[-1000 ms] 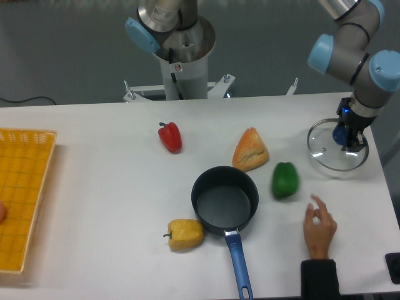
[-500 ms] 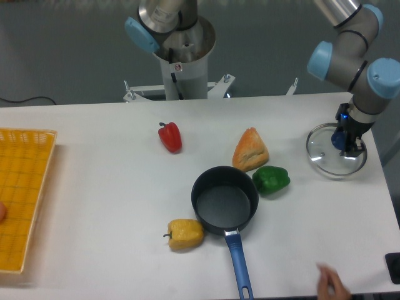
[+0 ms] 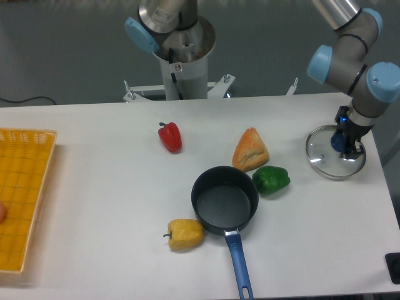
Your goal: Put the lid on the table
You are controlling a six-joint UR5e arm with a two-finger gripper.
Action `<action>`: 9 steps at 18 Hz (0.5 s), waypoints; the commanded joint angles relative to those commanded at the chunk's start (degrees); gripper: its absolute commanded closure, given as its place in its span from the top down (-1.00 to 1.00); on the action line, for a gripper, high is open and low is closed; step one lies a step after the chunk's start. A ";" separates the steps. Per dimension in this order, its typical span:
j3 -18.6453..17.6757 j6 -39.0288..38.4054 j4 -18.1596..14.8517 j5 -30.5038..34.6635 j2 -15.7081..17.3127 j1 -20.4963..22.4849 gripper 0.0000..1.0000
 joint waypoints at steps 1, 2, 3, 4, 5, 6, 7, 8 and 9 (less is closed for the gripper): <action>0.00 0.00 0.00 0.00 -0.09 0.00 0.29; 0.00 0.00 0.00 0.00 -0.26 0.00 0.29; 0.00 0.00 0.00 -0.09 -0.26 0.00 0.29; 0.00 0.00 0.00 0.00 -0.26 0.00 0.29; 0.00 0.00 0.00 0.00 -0.26 0.00 0.29; 0.00 0.00 0.00 0.00 -0.35 0.00 0.29; 0.00 0.00 0.00 0.00 -0.35 0.00 0.29; 0.00 0.00 0.00 0.00 -0.35 0.00 0.29; 0.00 0.00 0.00 0.09 -0.35 -0.09 0.29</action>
